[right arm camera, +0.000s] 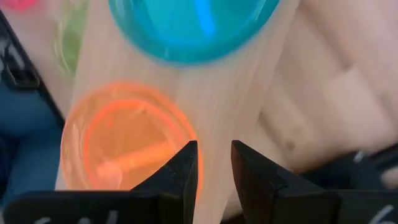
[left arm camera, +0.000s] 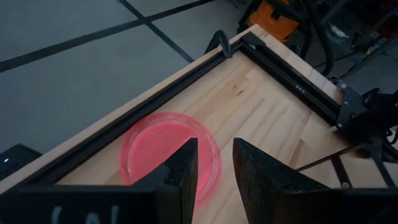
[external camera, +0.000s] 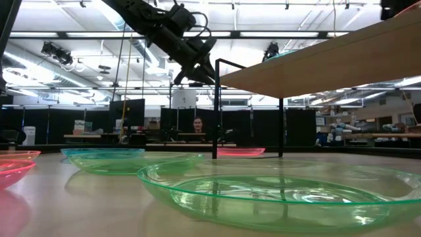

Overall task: Place and stack plates onto a shelf
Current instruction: Stack the top green plate on top of the blue plate on the shelf

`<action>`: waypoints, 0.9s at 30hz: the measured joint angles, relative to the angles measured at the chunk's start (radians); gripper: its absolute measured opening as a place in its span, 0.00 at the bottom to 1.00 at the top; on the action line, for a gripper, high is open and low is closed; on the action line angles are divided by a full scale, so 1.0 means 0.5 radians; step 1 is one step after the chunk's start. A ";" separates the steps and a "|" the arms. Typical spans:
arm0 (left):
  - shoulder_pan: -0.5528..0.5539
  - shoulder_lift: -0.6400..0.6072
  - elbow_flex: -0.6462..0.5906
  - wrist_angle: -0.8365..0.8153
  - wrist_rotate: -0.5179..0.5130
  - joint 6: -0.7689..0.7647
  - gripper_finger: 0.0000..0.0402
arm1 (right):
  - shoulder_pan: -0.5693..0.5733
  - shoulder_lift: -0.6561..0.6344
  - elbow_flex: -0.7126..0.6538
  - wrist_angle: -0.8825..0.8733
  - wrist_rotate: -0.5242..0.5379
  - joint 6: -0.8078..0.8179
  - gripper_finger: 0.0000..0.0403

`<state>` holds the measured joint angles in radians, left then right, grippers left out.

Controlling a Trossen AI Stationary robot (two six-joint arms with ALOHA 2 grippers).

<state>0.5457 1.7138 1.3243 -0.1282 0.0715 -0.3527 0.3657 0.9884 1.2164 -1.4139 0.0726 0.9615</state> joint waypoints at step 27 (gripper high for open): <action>-0.354 -0.306 -0.001 -1.409 0.546 0.229 0.27 | -0.490 -0.085 0.032 0.438 0.708 -0.959 0.26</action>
<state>0.3686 1.5608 1.3239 -0.8327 0.3444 -0.2380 0.1204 0.9459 1.2324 -1.1948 0.4267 0.4821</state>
